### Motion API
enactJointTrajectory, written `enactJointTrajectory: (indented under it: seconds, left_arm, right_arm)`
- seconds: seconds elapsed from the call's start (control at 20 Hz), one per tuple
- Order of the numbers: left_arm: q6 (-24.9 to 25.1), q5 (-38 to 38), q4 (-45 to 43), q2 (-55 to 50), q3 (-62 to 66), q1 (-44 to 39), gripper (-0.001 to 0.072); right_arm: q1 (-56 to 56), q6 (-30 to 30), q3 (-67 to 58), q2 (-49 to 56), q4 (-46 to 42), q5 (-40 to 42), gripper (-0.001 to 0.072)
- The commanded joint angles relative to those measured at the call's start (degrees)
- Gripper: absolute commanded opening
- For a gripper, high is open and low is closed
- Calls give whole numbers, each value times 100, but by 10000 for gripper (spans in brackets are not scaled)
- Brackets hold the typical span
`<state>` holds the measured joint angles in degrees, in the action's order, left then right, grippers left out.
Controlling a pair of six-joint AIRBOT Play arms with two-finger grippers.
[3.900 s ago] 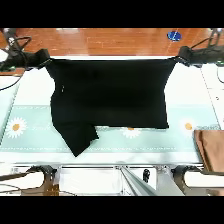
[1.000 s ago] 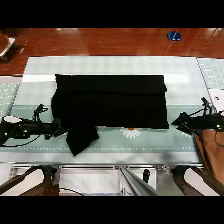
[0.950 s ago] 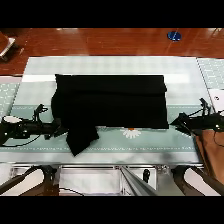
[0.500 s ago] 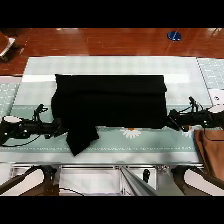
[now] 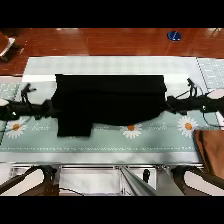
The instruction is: Fold the shirts.
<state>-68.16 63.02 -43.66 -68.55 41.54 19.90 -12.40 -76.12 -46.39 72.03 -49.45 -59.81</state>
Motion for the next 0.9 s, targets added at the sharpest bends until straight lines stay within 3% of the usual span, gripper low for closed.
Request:
enactJointTrajectory:
  seconds: [0.0,0.25,0.55,0.75,0.8,0.85]
  left_arm:
    - [-463,-52,17,-205,1172,-98,25]
    - [-785,-761,-50,-1141,2474,-691,25]
    - [-1270,-693,-48,-2771,3926,-833,25]
    - [-1182,-573,-44,-3379,4225,-981,27]
    - [-1174,-660,-44,-3456,4225,-1023,66]
    - [-986,-686,-44,-3504,4225,-1071,296]
  right_arm:
    - [44,-160,-944,295,-214,-37,21]
    - [44,-313,-2135,1167,-186,396,22]
    - [44,-481,-3475,2520,157,417,22]
    - [48,-437,-3888,3180,647,457,23]
    - [48,-393,-3888,3274,699,487,41]
    - [48,-365,-3888,3357,667,472,192]
